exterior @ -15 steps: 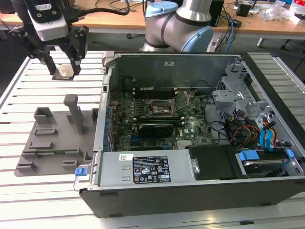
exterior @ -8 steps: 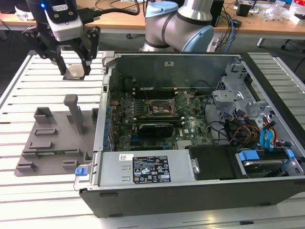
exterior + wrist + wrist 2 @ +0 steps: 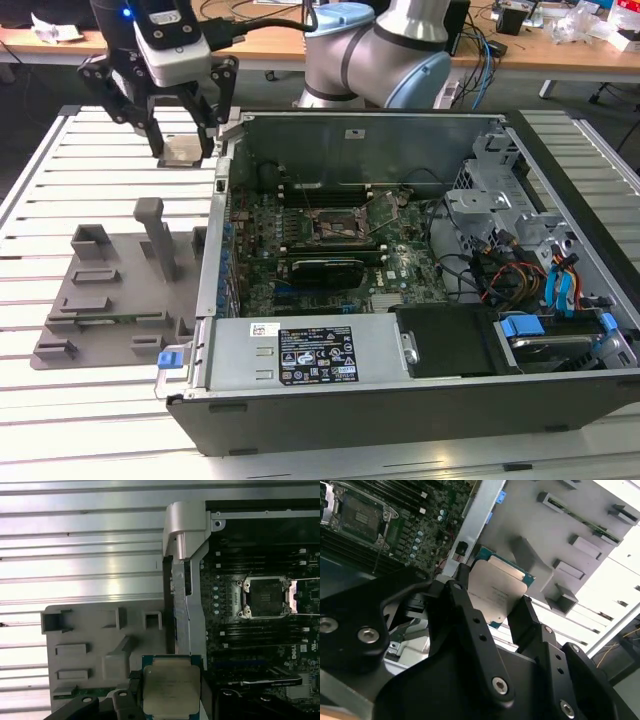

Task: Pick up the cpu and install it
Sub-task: 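Pick up the cpu and move it towards the insertion slot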

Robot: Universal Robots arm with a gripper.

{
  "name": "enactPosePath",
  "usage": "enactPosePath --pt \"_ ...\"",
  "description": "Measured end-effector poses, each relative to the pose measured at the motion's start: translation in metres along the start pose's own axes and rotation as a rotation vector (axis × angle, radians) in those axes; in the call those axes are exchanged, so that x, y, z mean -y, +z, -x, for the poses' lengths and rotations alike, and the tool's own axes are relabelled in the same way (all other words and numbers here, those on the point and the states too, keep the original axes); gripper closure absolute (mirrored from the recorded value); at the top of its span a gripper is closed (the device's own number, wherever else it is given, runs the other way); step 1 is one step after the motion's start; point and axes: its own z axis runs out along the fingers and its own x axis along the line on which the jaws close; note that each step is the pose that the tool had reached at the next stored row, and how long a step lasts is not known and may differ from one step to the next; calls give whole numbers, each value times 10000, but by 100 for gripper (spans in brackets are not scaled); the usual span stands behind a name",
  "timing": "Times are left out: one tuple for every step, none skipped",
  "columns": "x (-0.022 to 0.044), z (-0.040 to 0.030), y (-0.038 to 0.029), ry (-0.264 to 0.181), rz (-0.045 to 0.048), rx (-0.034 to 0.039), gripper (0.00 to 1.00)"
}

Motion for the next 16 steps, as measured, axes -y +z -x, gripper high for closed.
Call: enactPosePath --pt "-3 50 2 0 1 0 45" --pt "-5 95 3 0 0 0 45" --pt "-7 137 5 1 1 1 45" --pt "-9 172 5 0 0 1 45" --pt "-10 205 6 0 1 0 45" --pt "-12 241 7 0 1 1 45" --pt "-14 280 8 1 1 1 45" --pt "-15 309 9 0 0 0 45" --pt "-17 340 10 0 0 0 45" --pt "-18 371 11 0 0 0 45" --pt "-21 431 13 1 0 1 45" --pt "-23 461 15 2 1 1 45" --pt "-25 498 16 0 1 1 45" --pt "-27 542 18 -1 0 0 45" --pt "-29 586 20 1 1 1 45" --pt "-30 615 21 1 0 0 45"
